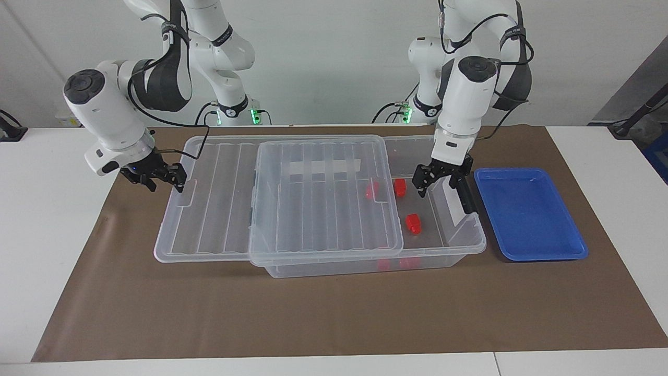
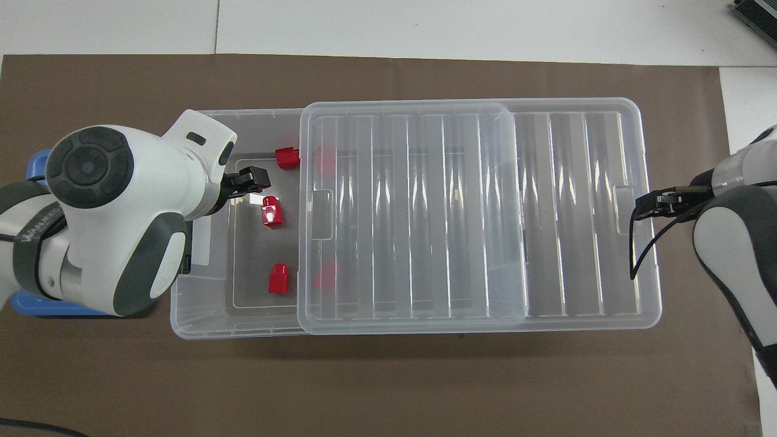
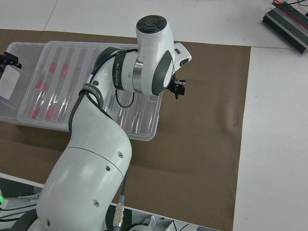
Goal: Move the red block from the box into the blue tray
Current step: 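Reach the left gripper into the opened box toward a red block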
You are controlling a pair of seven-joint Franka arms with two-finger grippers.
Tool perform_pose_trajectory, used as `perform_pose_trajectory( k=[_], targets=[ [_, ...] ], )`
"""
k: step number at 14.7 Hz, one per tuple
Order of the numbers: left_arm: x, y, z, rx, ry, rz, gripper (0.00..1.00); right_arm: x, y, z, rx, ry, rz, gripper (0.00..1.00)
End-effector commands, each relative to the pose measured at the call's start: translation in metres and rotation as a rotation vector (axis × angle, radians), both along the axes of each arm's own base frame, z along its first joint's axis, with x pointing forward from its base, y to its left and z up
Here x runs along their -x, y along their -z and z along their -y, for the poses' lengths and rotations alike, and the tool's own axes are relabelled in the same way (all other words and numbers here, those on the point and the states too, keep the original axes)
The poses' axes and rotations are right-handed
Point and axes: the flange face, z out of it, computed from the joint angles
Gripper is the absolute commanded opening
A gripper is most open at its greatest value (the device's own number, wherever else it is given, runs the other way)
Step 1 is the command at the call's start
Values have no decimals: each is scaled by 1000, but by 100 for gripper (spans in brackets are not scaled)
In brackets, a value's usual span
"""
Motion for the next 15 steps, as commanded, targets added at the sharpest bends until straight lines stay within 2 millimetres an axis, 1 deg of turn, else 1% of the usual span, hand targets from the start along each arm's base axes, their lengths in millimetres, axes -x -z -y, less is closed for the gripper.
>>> perform_pose_trajectory(
  k=[1, 3, 5, 6, 7, 10, 12, 14, 15],
  targets=[
    [1, 23, -2, 2, -19, 40, 100, 10, -2, 12, 0, -22, -3, 77],
    [8, 50, -4, 26, -67, 64, 100, 10, -1, 16, -2, -26, -2, 77],
    [5, 81, 2, 26, -106, 40, 100, 11, -2, 20, -1, -19, -1, 77],
    [6, 97, 13, 27, -109, 30, 100, 11, -2, 20, -1, -19, -1, 78],
    [7, 108, 22, 28, -109, 24, 100, 11, -2, 20, -1, -19, -1, 80],
    [5, 133, 27, 16, -115, 5, 100, 11, -2, 21, 0, -18, -1, 83],
    [6, 152, 34, -48, -73, 16, 99, 11, -3, 23, 0, -12, 0, 83],
    [6, 154, 33, -69, -59, 20, 99, 10, -5, 22, 2, -4, 6, 83],
    [6, 154, 32, -70, -58, 20, 99, 8, -8, 21, 3, -4, 12, 87]
  ],
)
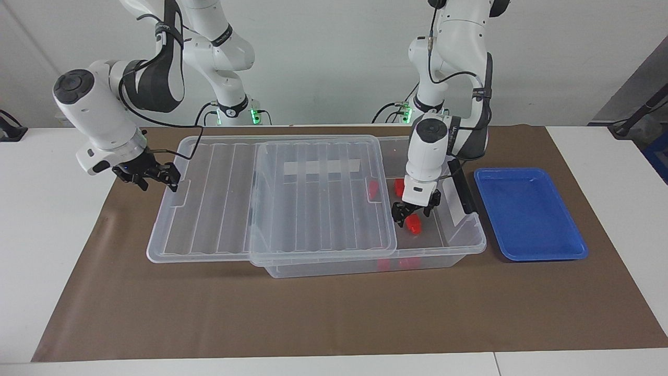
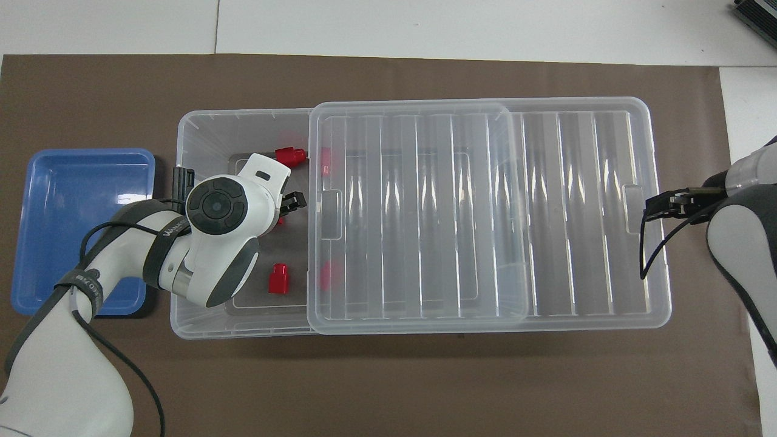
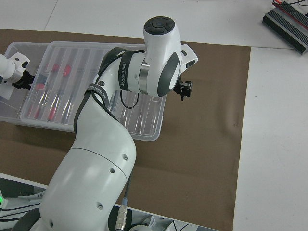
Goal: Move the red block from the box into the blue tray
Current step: 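Grasp a red block inside the box with the left gripper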
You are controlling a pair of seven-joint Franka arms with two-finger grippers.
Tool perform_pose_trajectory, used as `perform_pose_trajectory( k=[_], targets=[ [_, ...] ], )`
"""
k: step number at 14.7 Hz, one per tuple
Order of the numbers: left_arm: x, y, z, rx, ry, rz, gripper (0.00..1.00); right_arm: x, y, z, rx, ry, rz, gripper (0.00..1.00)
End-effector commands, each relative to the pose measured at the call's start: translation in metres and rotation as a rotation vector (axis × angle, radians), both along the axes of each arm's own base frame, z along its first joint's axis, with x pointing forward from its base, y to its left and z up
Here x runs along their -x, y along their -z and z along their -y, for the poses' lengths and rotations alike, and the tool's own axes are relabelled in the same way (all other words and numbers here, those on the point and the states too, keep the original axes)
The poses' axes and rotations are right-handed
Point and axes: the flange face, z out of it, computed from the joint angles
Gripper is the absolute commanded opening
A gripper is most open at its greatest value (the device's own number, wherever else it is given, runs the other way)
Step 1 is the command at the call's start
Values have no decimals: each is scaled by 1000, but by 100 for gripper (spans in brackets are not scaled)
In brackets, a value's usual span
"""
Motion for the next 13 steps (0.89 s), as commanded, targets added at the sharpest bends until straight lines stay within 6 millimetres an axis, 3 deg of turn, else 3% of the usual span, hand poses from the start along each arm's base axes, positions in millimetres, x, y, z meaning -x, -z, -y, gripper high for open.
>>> perform_pose_trajectory(
  k=[1, 6, 8, 13],
  targets=[
    [-1, 0, 3, -16, 13, 25, 99, 5, -11, -1, 5, -23, 19, 90],
    [2, 2, 3, -22, 26, 19, 95, 2, -37, -19, 19, -15, 59, 97],
    [3, 6, -1, -23, 36, 16, 95, 5, -49, -39, 21, -25, 61, 98],
    [3, 6, -3, -32, 88, 12, 92, 4, -103, -68, 33, 1, 82, 99]
  ],
)
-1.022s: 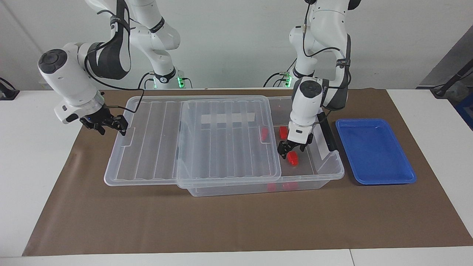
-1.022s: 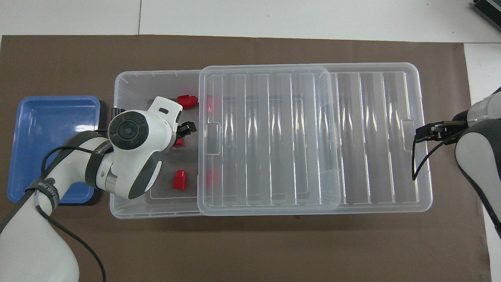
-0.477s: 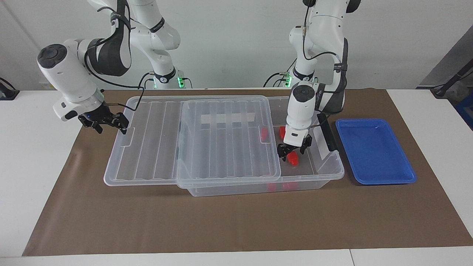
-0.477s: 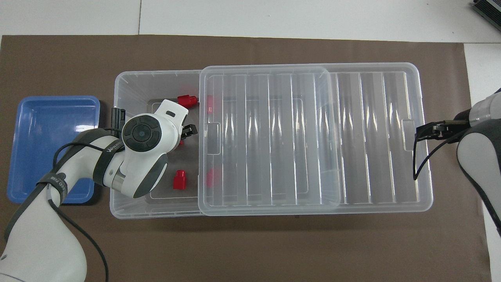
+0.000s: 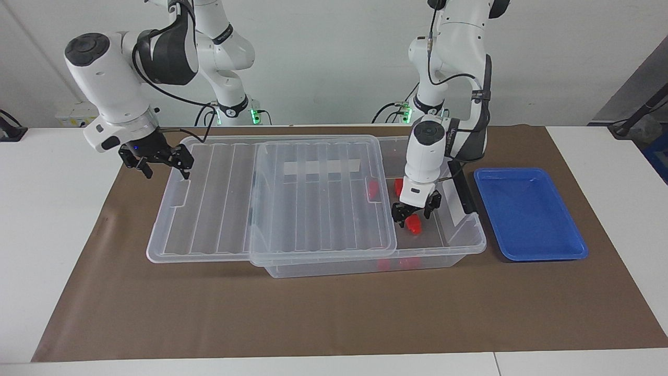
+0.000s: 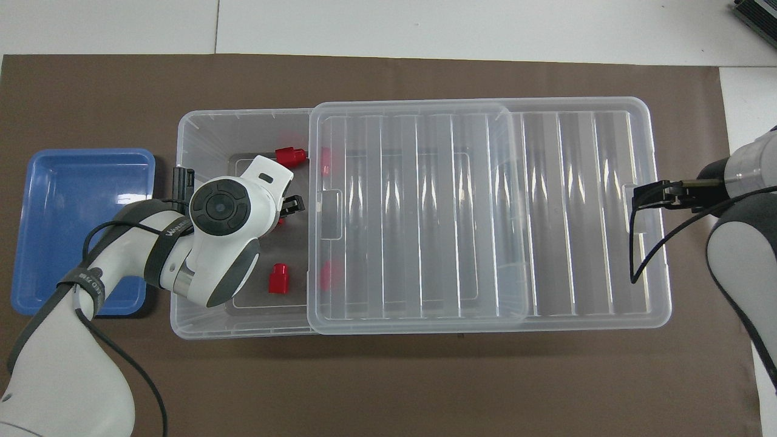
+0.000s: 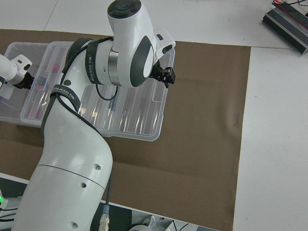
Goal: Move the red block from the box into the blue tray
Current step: 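Grasp a red block inside the box with the left gripper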
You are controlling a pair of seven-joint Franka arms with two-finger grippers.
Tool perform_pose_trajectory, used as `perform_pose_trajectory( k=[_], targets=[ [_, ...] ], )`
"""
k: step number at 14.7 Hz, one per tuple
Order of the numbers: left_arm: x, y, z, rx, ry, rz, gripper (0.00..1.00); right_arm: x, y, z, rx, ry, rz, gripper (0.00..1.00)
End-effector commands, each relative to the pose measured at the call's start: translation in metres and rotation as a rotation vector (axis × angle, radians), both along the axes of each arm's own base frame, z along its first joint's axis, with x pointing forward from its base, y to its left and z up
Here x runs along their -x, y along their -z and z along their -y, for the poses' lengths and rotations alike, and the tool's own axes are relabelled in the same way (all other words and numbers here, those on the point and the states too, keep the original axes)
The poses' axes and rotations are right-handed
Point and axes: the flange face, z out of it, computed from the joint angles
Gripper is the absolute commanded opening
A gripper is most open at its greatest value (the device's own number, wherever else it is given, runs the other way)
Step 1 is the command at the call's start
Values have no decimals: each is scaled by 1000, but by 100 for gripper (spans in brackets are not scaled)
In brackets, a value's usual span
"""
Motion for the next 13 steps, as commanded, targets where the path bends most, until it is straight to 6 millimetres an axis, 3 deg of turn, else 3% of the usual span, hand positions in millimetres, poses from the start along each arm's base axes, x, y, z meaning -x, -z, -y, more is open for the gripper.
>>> perform_pose_trajectory(
  k=[1, 3, 5, 7, 10, 12, 13],
  targets=[
    [2, 3, -3, -10, 25, 17, 92, -1, -43, -4, 23, 32, 31, 100],
    [2, 3, -2, -8, 26, 20, 89, -3, -69, -4, 21, 34, 62, 100],
    [4, 6, -2, -6, 25, 20, 73, -3, -92, -7, 21, 39, 71, 100],
    [4, 6, -2, -5, 25, 21, 51, -9, -97, -23, 20, 24, 81, 100],
    [4, 6, -2, -5, 26, 21, 22, -3, -107, -30, 50, 8, 20, 100],
    [4, 6, -3, -5, 25, 21, 8, -2, -112, -31, 47, 7, 7, 100],
    [3, 4, -2, -5, 26, 23, 5, 0, -112, -30, 48, 9, -3, 100]
  ],
)
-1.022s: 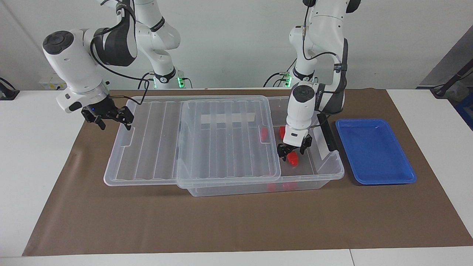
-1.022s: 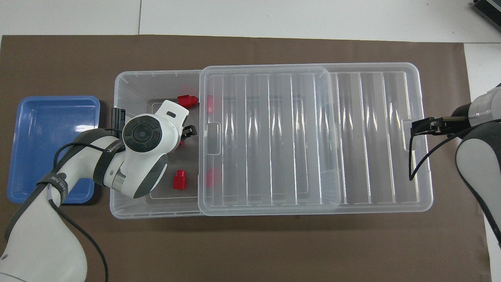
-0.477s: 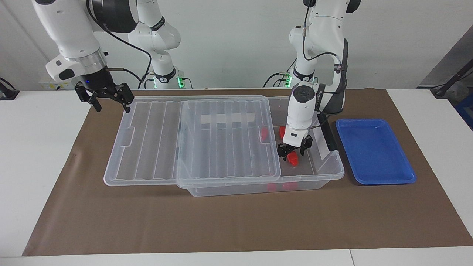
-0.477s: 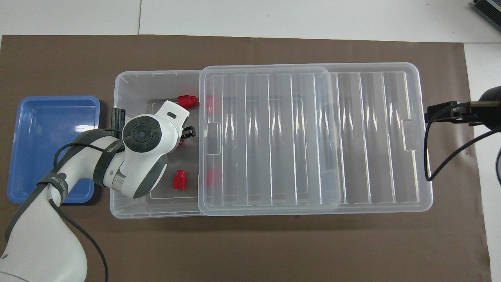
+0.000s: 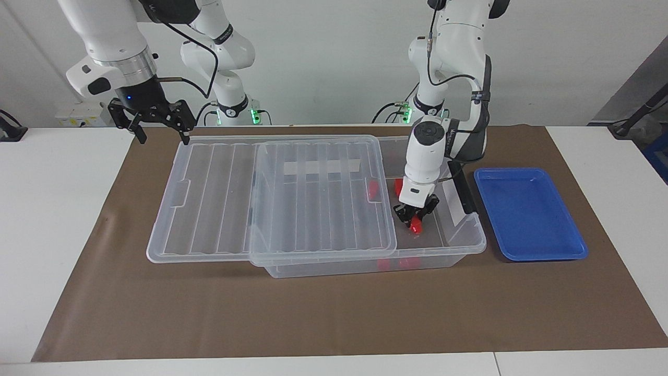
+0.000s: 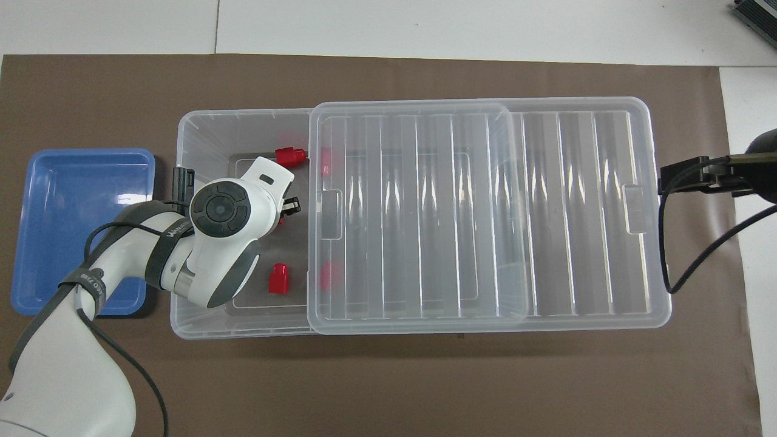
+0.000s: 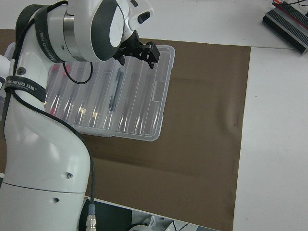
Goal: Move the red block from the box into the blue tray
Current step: 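Grasp a red block inside the box with the left gripper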
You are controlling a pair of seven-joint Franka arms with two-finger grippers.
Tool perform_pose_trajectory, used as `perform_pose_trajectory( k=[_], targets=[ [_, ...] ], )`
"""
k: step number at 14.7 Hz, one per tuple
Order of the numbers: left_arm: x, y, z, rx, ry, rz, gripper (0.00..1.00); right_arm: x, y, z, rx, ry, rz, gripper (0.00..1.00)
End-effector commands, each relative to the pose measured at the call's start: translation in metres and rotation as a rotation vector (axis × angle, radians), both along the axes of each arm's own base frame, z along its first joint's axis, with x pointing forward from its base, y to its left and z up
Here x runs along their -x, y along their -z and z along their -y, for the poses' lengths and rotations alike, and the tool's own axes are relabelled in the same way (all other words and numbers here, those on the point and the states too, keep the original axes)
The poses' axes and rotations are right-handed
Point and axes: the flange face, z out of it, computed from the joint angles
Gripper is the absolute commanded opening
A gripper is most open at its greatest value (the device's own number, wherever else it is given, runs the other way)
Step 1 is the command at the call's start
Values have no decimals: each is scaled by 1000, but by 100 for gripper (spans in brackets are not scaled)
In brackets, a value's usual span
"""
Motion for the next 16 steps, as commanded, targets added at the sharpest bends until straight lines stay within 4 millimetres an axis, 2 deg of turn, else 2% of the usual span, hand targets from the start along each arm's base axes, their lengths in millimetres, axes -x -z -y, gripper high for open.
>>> perform_pose_trajectory(
  k=[1, 3, 8, 14, 16],
  targets=[
    [0, -1, -3, -12, 14, 13, 5, -3, -2, 1, 24, 24, -38, 100],
    [-9, -15, -3, -19, 4, 14, 5, 1, -1, 7, 18, 36, -67, 100],
    [-27, -69, -5, -55, -29, -11, 5, 20, -5, 25, 5, 71, -86, 100],
    [-32, -134, -11, -91, -35, -55, 5, 28, 1, 26, 2, 70, -104, 100],
    [-35, -153, -21, -73, -29, -78, 5, 28, 1, 26, 2, 69, -103, 100]
  ],
)
